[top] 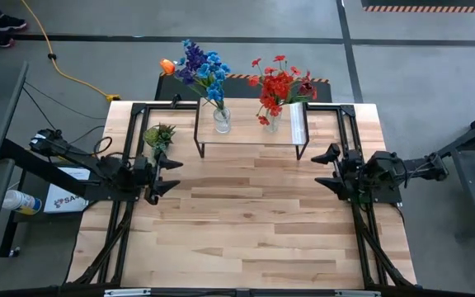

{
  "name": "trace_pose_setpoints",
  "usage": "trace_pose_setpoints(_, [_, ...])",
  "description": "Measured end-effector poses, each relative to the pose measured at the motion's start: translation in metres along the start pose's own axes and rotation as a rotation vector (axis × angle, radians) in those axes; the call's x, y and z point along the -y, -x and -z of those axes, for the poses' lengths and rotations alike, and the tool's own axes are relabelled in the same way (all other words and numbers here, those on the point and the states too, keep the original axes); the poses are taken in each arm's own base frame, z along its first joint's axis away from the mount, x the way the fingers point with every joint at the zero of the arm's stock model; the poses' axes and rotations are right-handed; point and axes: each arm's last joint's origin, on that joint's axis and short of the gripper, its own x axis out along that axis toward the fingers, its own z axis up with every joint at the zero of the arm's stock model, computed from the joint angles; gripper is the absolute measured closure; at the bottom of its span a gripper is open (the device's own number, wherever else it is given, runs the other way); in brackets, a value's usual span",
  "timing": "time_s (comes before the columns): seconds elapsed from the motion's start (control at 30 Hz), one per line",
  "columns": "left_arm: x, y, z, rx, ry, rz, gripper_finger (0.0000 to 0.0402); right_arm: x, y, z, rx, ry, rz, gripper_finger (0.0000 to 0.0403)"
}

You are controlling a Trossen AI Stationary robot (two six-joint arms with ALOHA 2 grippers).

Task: Pick and place flowers into a vace then onto a shelf
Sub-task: Return to Home Position

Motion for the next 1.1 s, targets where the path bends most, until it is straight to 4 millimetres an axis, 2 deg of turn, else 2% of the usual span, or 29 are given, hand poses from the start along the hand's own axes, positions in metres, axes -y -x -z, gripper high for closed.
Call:
trace_pose_setpoints(0.63, [-0.006, 0.02, -0.017, 0.113, -0.083, 0.031, 0.0071, 0.002, 0.0, -0.011, 0.112, 0.078, 0.03, 0.0041])
trace_pose_setpoints(0.77, [-0.008, 0.025, -0.013, 0.071, -0.076, 0.041, 0.0071, 0.004, -0.001, -0.007, 0.096, 0.063, 0.006, 0.004])
trace_pose_setpoints(1.1, [-0.009, 0.024, -0.002, -0.04, -0.043, 0.037, 0.0071, 0.013, -0.002, 0.005, 0.046, 0.045, 0.07, 0.0041])
